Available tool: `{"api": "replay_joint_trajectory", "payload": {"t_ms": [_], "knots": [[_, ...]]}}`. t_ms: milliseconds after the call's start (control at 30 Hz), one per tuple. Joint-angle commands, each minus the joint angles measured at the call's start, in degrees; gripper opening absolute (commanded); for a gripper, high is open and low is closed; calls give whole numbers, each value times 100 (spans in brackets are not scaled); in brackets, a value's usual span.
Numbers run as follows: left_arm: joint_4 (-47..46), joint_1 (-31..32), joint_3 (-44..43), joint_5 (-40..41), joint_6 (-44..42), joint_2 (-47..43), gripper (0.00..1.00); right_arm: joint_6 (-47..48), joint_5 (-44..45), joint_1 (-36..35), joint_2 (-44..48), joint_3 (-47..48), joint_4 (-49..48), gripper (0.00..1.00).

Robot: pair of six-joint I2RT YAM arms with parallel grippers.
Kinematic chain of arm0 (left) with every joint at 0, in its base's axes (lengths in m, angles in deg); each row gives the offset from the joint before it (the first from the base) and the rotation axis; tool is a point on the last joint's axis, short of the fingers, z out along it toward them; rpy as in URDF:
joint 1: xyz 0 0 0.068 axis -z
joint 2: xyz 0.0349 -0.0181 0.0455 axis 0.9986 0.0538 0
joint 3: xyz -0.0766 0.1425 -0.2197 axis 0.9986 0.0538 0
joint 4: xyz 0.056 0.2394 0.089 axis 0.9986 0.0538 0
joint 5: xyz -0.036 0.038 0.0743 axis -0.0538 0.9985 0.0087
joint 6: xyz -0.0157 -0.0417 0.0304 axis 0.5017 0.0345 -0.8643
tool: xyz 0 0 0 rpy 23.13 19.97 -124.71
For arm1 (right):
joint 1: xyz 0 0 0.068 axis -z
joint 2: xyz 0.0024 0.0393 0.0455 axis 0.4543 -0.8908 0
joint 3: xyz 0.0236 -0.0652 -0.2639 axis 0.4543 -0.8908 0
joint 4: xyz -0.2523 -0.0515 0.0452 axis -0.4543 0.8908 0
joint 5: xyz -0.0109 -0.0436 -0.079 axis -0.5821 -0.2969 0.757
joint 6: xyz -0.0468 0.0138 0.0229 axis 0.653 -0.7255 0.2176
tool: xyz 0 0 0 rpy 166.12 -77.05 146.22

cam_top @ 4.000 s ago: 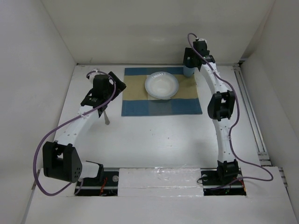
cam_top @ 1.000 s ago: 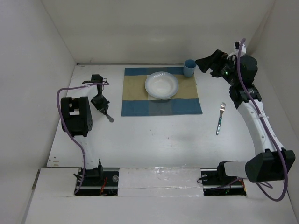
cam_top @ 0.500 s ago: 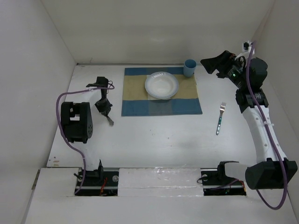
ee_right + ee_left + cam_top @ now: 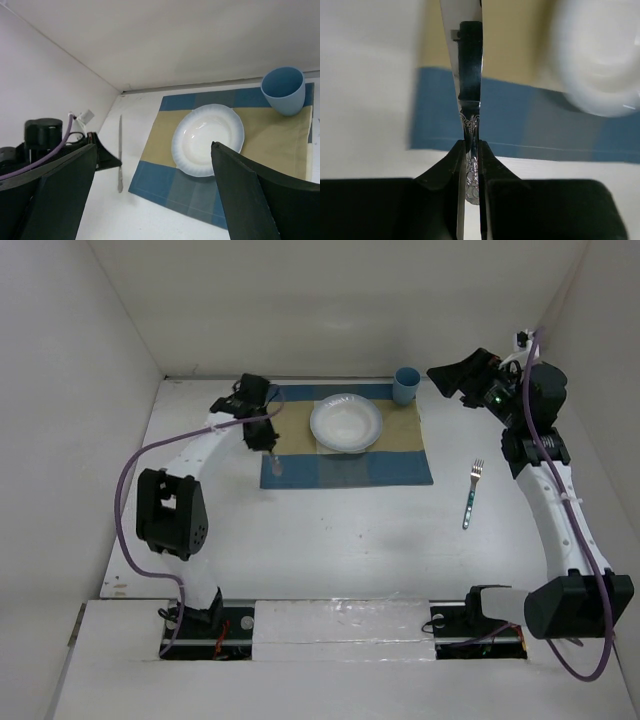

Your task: Set the dinner table for one person

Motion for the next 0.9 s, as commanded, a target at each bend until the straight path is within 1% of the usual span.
{"api": "replay_joint_trajectory", "payload": {"t_ms": [0, 33, 67, 100, 133, 167, 200, 233, 300, 333, 367, 433, 467, 533, 700, 767, 833, 867], "knots": [[-605, 845, -997, -713, 83, 229, 0, -122, 81, 78, 44, 140, -317, 100], [-832, 1186, -1199, -837, 83, 535, 0, -174, 159, 78, 45, 140, -317, 100], [-957, 1346, -1602, -969, 83, 703, 0, -175, 230, 78, 97, 140, -317, 100], [-1027, 1495, -1841, -1040, 188, 1071, 0, -175, 231, 78, 98, 210, -178, 100], [-1141, 1636, -2060, -1119, 189, 1074, 0, -175, 231, 139, 98, 211, -115, 100], [-1212, 1864, -2245, -1207, 250, 1431, 0, -175, 231, 140, 98, 211, -54, 100], [-1213, 1962, -2674, -1286, 302, 1617, 0, -175, 231, 140, 98, 280, 8, 100], [-1213, 2050, -2852, -1374, 416, 1776, 0, -175, 231, 192, 158, 281, 104, 100], [-1502, 2269, -3229, -1523, 469, 2163, 0, -175, 283, 192, 211, 281, 157, 100], [-1625, 2331, -3284, -1637, 470, 2234, 0, -175, 344, 192, 264, 281, 158, 100], [-1983, 2384, -3284, -1716, 548, 2287, 0, -175, 345, 192, 265, 220, 210, 100], [-2380, 2498, -3284, -1866, 680, 2418, 0, -175, 345, 192, 265, 220, 211, 100], [-2634, 2499, -3284, -2102, 681, 2489, 0, -175, 345, 192, 265, 220, 271, 100], [-2637, 2560, -3660, -2235, 812, 2787, 0, -114, 406, 192, 265, 220, 342, 100], [-2830, 2560, -3987, -2349, 1102, 3271, 0, -113, 407, 245, 265, 220, 465, 100], [-3058, 2560, -4048, -2412, 1225, 3482, 0, -113, 406, 245, 265, 280, 465, 100], [-3058, 2560, -4268, -2412, 1349, 3666, 0, -166, 406, 245, 265, 334, 526, 100], [-2998, 2560, -4408, -2412, 1349, 3893, 0, -166, 406, 245, 265, 334, 527, 100]]}}
